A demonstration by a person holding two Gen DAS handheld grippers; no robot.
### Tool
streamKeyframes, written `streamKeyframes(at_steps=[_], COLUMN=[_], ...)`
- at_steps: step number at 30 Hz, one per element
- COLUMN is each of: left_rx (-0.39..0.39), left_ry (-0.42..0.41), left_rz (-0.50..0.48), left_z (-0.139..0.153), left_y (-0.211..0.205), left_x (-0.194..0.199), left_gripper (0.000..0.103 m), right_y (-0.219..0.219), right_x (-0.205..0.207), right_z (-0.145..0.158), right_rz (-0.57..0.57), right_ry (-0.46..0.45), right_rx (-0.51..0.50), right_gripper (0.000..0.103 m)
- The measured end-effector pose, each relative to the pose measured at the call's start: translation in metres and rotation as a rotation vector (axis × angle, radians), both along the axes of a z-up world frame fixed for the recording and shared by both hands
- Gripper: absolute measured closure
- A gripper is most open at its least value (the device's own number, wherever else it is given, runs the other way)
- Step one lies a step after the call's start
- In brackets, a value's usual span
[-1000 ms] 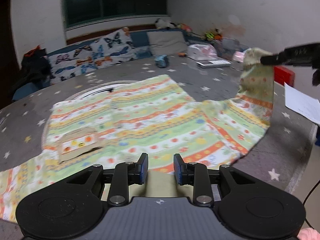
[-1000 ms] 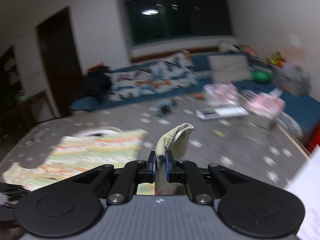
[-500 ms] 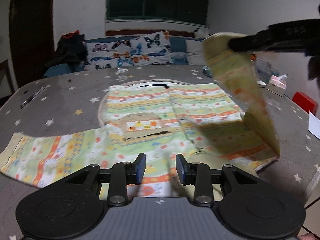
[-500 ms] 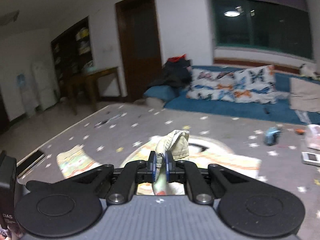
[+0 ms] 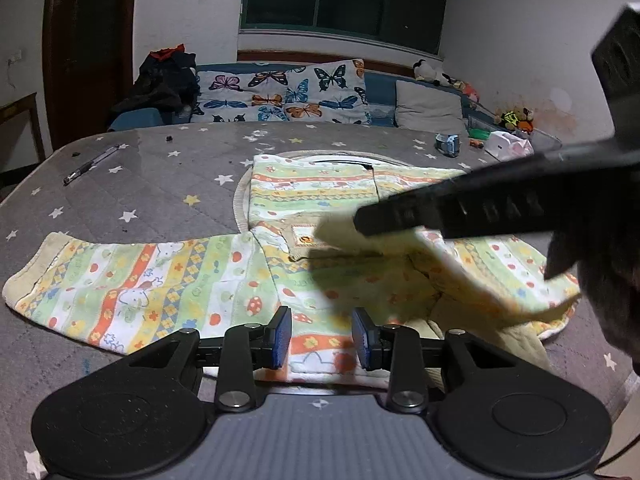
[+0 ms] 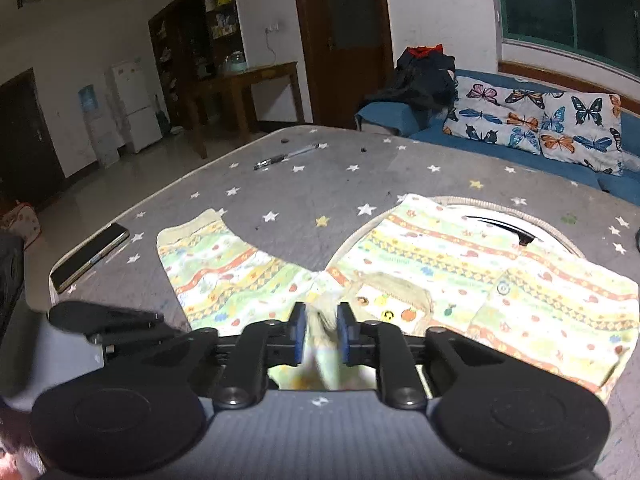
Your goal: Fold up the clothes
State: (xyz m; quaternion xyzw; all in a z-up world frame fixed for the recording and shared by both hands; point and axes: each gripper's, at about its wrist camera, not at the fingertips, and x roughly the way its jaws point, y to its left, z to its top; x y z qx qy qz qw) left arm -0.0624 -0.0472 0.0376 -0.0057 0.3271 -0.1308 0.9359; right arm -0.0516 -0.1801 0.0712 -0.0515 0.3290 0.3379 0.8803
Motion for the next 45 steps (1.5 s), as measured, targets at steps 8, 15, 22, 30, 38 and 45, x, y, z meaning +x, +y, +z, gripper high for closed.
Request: streamKeyframes(at_steps=[8,15,22,30,38,45], left_rx=[-0.011,-0.015,-0.019,-0.01,0.011,0.022], left_ry=[-0.026,-0.062,-0.062,0.005,0.022,0.03], left_rz=[0.026,0.015,-0.001,-0.063,-0.068,-0.056], left_z=[0.011,0.023,0.027,0.01,0.001,0.0], left_y=[0.003,-0.009,-0.018,-0.038,-0.036,-0.033], left_x=[0.007,0.015,0.028,0.049,0.06,0.064], left_gripper=[0.067,0.067,0.067,0.069,0.069,0.068], right_y=[-0.062,-0.126,-0.149,-0.144,-0.151,-0.141], right_x=[-0.011,-0.02,-0.02,0.026,0.033,0.05], right_z=[0.0,-0.032,-0.031,-0.034,-0.04,-0.032], right_rz=[-0.073,-0.225,-0.261,-0.295,-0.27,-0.064], right_ry=[0.022,0.112,0.09,0.02,0.017,-0.032], right_rx=[-0.057,-0.133,-0.139,-0.138,-0.19,-0.292], right_gripper=[0.083,0.083,0.083,0.083,0.083,0.064])
